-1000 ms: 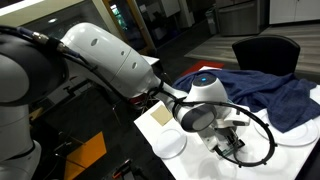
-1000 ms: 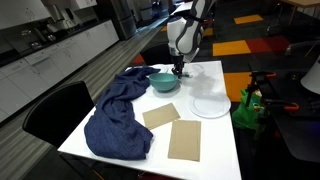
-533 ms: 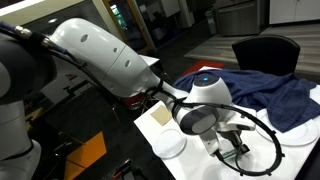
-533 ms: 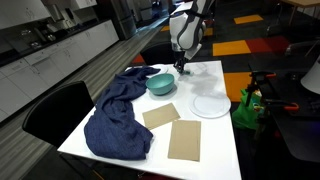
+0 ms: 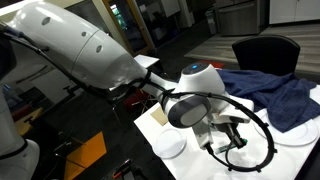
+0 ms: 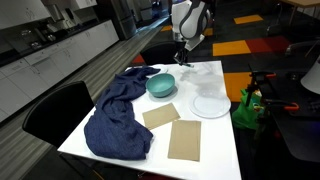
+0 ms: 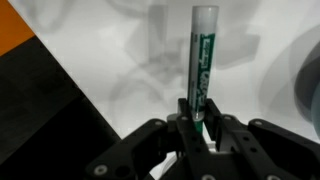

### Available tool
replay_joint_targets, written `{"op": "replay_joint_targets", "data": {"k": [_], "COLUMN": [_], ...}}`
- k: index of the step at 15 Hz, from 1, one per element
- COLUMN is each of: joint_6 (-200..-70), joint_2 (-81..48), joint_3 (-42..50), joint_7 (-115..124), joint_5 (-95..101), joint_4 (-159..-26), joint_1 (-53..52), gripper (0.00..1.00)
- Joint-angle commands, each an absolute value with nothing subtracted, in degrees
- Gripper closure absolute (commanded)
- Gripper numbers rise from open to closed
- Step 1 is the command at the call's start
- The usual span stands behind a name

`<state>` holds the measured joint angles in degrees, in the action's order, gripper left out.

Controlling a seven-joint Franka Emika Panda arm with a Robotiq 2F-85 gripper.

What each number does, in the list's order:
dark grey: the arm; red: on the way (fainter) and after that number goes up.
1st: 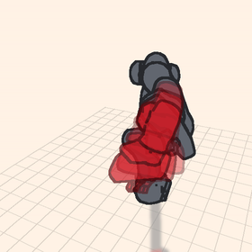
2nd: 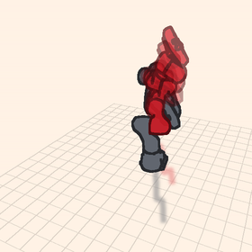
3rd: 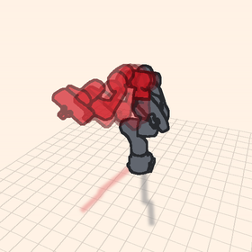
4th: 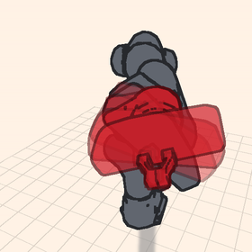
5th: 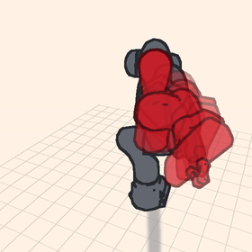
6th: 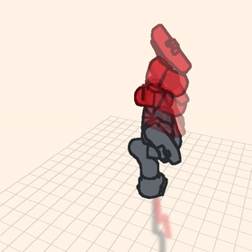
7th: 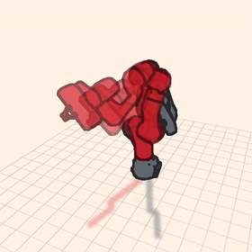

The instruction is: Pick the marker and put it in the bowl

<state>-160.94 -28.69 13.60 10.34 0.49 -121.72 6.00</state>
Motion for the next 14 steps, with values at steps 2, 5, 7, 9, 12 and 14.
{"op": "replay_joint_targets", "data": {"k": [2, 5, 7, 9, 12, 14], "joint_6": [-160.3, -160.2, -159.6, -159.0, -158.3, -157.5], "joint_2": [-23.0, -22.1, -22.3, -22.9, -24.6, -26.4], "joint_3": [13.1, 11.5, 10.9, 10.7, 10.7, 11.1], "joint_7": [15.8, 19.4, 21.9, 24.6, 28.9, 31.7], "joint_5": [-1.1, -3.3, -4.2, -4.5, -4.6, -4.2], "joint_4": [-125.2, -124.2, -122.5, -120.5, -116.8, -114.1], "joint_1": [2.9, 1.3, -0.1, -1.7, -4.2, -5.8], "gripper": [0.95, 0.95, 0.95, 0.95, 0.95, 0.95]}}
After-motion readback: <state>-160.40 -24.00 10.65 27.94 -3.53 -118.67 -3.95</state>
